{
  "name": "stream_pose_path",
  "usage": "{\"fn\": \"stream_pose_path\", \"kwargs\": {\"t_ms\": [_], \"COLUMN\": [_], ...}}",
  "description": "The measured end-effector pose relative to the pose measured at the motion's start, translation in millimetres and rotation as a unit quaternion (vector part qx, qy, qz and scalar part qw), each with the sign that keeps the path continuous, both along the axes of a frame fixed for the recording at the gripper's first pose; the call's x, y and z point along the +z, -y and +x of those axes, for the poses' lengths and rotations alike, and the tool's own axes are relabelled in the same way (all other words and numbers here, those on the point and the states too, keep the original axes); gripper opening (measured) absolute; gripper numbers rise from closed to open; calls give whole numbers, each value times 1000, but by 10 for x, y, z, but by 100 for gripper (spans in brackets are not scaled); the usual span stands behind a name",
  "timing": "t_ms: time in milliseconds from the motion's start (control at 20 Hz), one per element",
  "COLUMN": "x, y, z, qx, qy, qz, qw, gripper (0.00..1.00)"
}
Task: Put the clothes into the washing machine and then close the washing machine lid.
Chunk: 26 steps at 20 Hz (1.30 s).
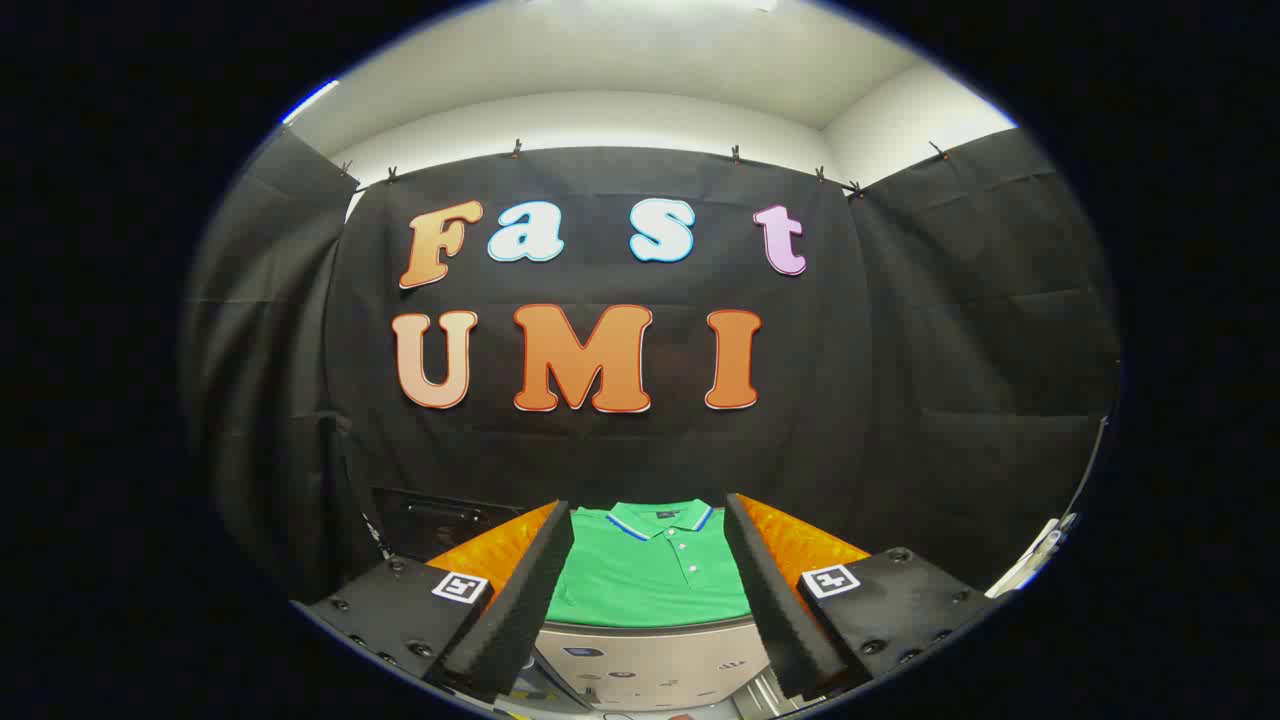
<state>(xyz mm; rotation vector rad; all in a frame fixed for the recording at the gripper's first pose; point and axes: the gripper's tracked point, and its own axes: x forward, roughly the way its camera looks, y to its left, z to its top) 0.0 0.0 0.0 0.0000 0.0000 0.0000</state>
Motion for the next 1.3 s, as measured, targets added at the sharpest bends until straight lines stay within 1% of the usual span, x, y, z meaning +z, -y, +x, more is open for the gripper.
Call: {"fn": "stream_pose_path", "kwargs": {"t_ms": [150,300,950,1050,1150,1300], "x": [15,26,63,42,25,5], "y": [18,62,-5,11,85,161], "z": [-9,-39,-62,-1,91,329], "qx": [3,0,0,2,-6,-8], "qy": [1,0,-5,-11,-17,-33], "qz": [4,-7,-2,1,-8,-2], "qw": [1000,1000,1000,1000,1000,999], "gripper": [98,98,98,98,98,98]}}
